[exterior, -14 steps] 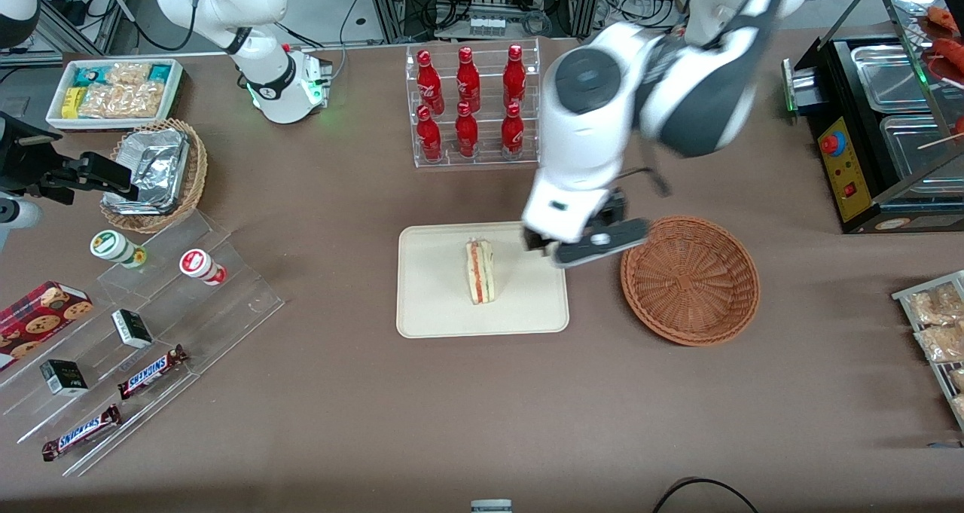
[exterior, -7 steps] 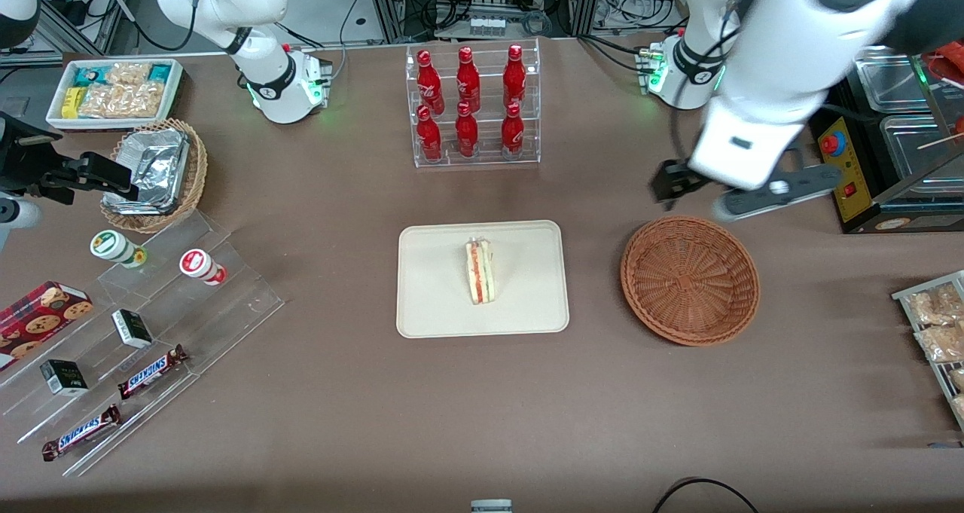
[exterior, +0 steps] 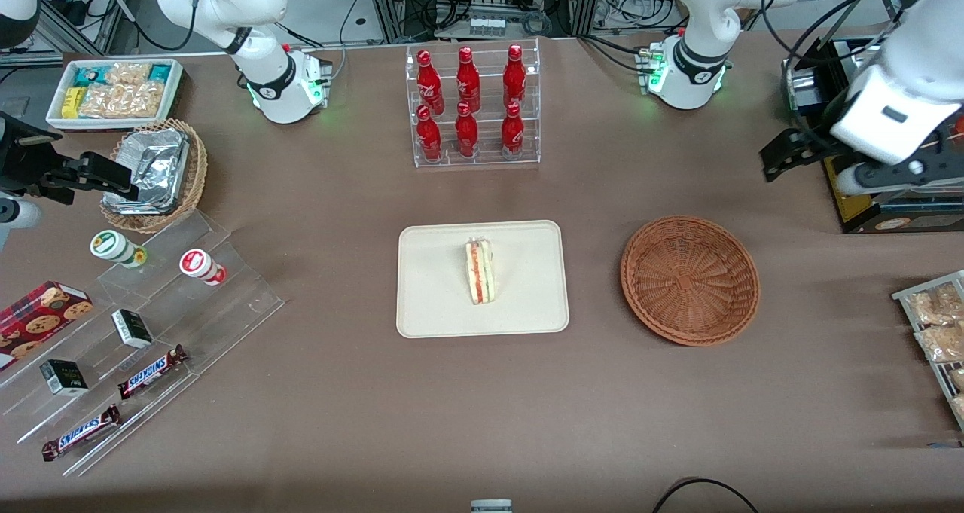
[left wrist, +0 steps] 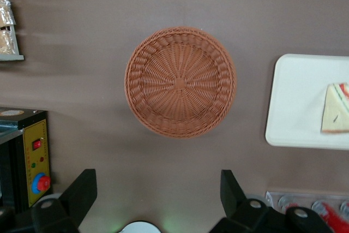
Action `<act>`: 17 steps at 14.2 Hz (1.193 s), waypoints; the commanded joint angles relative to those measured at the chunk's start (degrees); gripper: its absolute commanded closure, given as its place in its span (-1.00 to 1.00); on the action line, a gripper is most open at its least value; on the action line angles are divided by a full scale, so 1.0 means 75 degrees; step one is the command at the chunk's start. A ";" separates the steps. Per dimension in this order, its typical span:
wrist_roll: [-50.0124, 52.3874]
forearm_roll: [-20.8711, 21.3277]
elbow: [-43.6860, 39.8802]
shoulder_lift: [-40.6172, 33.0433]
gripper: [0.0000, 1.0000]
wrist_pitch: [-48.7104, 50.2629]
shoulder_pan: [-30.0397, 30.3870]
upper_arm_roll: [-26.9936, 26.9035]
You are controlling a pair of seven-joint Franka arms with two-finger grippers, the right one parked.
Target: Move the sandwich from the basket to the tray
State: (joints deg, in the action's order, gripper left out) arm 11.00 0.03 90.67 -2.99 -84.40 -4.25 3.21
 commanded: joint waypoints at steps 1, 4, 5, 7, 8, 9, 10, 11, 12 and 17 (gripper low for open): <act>-0.0785 -0.0239 0.0239 -0.0328 -1.00 0.0271 0.0403 0.0053; -0.0915 -0.0355 -0.0100 -0.0223 -1.00 0.0261 0.0461 -0.0334; -0.0950 -0.0298 -0.0229 -0.0037 -1.00 0.0295 0.0554 -0.0323; -0.1312 -0.0239 -0.0674 0.0292 -1.00 0.0436 0.0602 -0.0323; -0.1314 -0.0157 -0.0722 0.0363 -1.00 0.0413 0.0602 -0.0311; -0.1314 -0.0087 -0.0803 0.0468 -1.00 0.0401 0.0602 -0.0311; -0.1314 -0.0040 -0.0978 0.0573 -1.00 0.0390 0.0602 -0.0311; -0.1314 -0.0028 -0.1131 0.0725 -1.00 0.0401 0.0591 -0.0311; -0.1314 0.0019 -0.1272 0.0843 -1.00 0.0425 0.0591 -0.0299; -0.1373 0.0078 -0.1285 0.0820 -1.00 0.0436 0.0579 -0.0299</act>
